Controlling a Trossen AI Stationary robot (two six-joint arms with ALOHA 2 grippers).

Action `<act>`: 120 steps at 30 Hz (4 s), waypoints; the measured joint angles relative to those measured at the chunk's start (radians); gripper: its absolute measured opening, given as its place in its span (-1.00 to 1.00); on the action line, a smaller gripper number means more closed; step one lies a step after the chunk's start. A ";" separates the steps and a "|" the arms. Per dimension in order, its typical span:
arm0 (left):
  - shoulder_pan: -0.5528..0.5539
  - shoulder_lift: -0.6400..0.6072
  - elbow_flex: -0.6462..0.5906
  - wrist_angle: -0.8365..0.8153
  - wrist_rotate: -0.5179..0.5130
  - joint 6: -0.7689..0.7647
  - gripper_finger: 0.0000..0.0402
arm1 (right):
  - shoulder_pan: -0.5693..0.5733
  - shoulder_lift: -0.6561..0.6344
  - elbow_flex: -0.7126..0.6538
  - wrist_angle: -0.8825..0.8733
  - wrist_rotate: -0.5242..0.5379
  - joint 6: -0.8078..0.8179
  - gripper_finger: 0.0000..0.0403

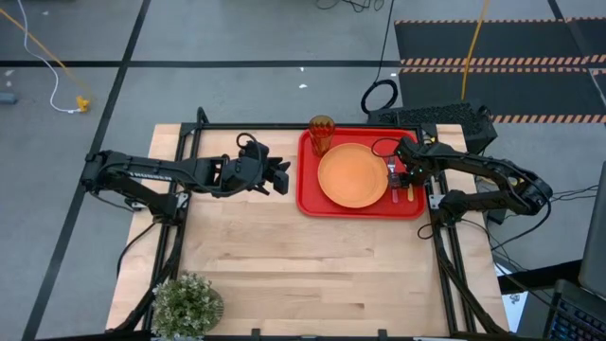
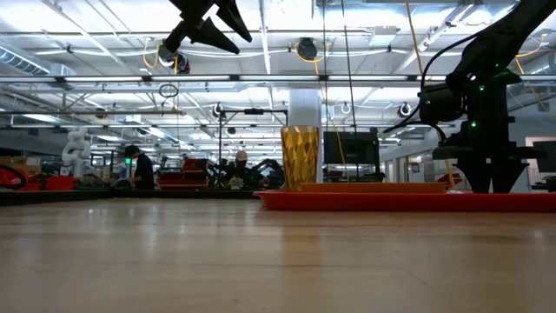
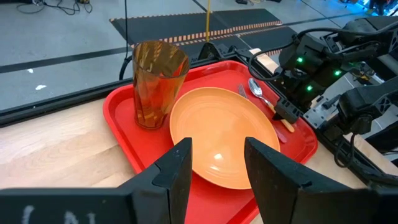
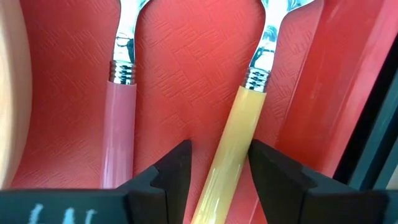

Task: Pick and place plate/cup/fork/spoon on tray
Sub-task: Put the yellow spoon on the red tray to the right side of the pink fork

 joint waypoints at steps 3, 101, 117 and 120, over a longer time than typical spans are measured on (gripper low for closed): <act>0.000 0.000 0.000 0.000 0.000 0.000 -0.27 | 0.000 0.000 0.000 0.000 0.000 0.000 -0.24; 0.000 0.000 0.000 0.000 0.001 -0.001 -0.27 | -0.002 0.000 0.003 0.098 0.051 0.001 -0.73; 0.000 0.000 0.000 0.000 0.001 0.005 -0.27 | -0.002 0.000 0.002 0.082 0.051 0.089 -0.73; 0.000 0.000 0.000 0.000 0.001 0.007 -0.27 | -0.002 0.000 0.002 0.082 0.051 0.103 -0.73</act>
